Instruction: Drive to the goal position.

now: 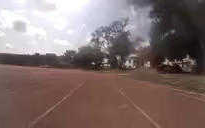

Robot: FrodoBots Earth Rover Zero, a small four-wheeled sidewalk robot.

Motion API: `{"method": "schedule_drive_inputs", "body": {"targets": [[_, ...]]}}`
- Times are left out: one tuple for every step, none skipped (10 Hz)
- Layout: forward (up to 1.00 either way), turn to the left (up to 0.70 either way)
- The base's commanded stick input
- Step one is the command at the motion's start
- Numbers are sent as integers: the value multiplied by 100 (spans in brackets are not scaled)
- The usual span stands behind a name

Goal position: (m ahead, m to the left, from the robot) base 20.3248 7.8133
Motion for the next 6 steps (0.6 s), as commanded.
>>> {"method": "schedule_drive_inputs", "body": {"targets": [[70, 0], [70, 0], [70, 0], [70, 0], [70, 0], [70, 0]]}}
